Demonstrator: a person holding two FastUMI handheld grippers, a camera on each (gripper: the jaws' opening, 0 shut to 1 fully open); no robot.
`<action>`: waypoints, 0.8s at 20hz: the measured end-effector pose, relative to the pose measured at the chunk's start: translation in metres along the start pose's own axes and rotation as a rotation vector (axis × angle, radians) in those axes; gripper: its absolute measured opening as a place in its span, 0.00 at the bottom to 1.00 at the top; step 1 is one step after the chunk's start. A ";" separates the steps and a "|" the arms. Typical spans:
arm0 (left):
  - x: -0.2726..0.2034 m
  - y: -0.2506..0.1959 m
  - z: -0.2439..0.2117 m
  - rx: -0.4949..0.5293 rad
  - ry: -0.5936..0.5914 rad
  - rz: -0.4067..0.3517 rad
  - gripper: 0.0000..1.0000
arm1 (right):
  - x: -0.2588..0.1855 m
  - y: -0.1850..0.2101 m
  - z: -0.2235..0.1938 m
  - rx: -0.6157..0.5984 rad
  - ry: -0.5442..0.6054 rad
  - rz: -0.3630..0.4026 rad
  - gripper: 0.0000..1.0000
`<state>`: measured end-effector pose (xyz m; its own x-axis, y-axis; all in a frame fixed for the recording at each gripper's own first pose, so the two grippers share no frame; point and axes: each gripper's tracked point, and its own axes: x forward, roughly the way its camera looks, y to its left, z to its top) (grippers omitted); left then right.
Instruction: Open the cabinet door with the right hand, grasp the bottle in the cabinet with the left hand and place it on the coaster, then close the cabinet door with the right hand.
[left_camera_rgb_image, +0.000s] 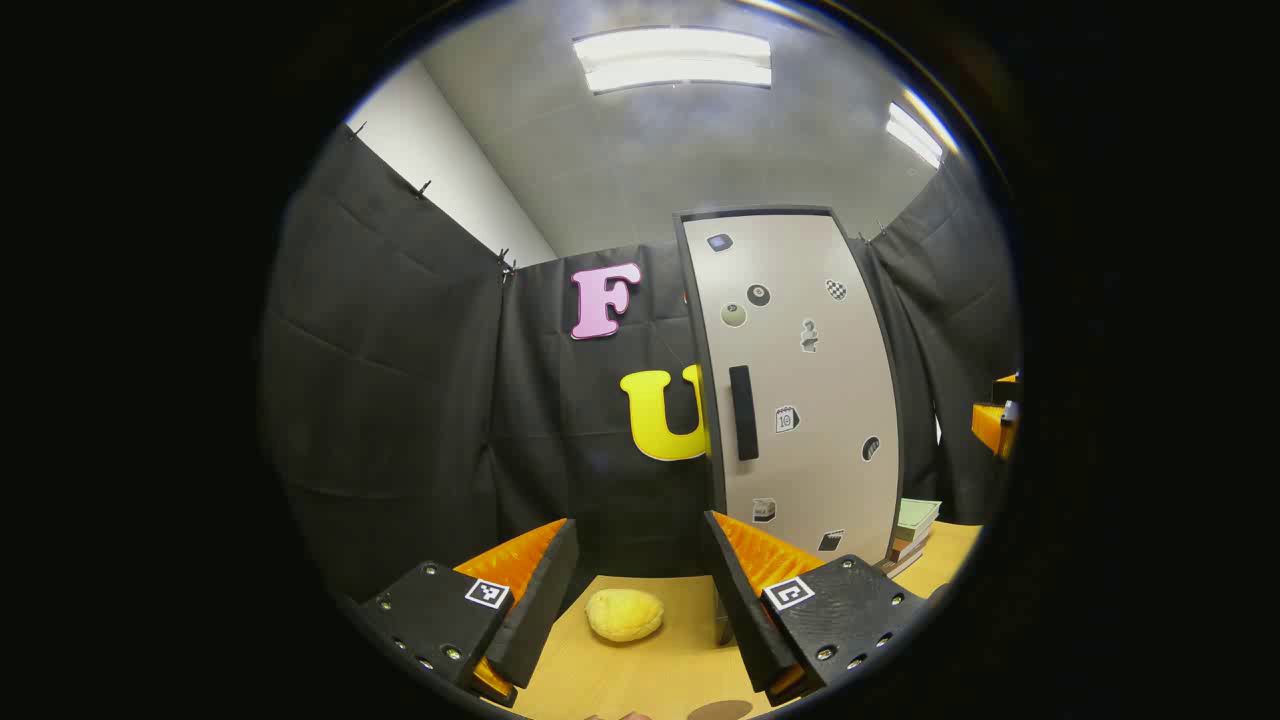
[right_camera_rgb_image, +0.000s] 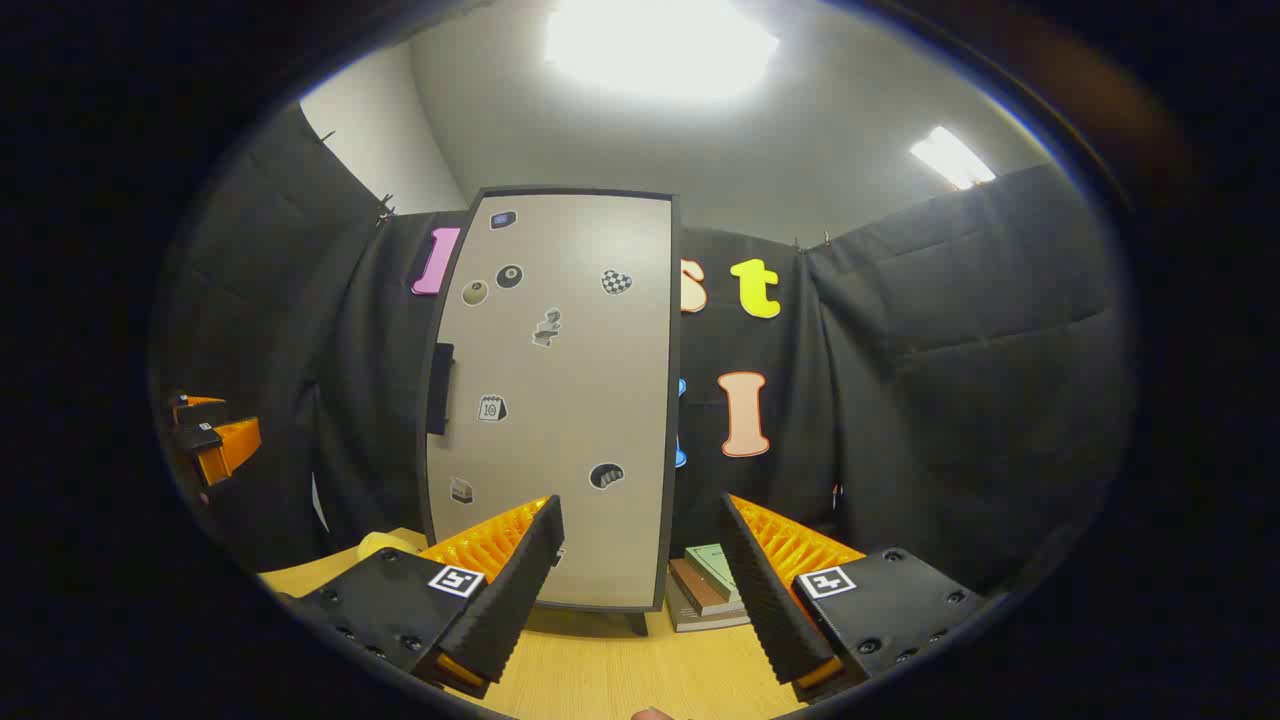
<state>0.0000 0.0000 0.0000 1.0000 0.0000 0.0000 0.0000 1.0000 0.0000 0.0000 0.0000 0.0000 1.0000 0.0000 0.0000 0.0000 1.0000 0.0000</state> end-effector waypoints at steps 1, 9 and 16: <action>-0.002 0.004 -0.002 -0.001 0.006 0.001 0.74 | -0.001 0.003 0.002 0.002 -0.003 0.000 0.98; -0.005 0.021 -0.008 0.010 0.025 0.015 0.74 | -0.003 0.011 0.004 0.013 0.009 0.001 0.98; 0.004 0.019 -0.007 0.009 0.017 0.013 0.74 | 0.007 0.013 0.003 0.007 0.020 0.003 0.97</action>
<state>0.0044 0.0194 -0.0068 0.9998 0.0126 -0.0171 -0.0124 0.9999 0.0093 0.0067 0.0128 0.0026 0.9998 0.0034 -0.0199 -0.0033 1.0000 0.0068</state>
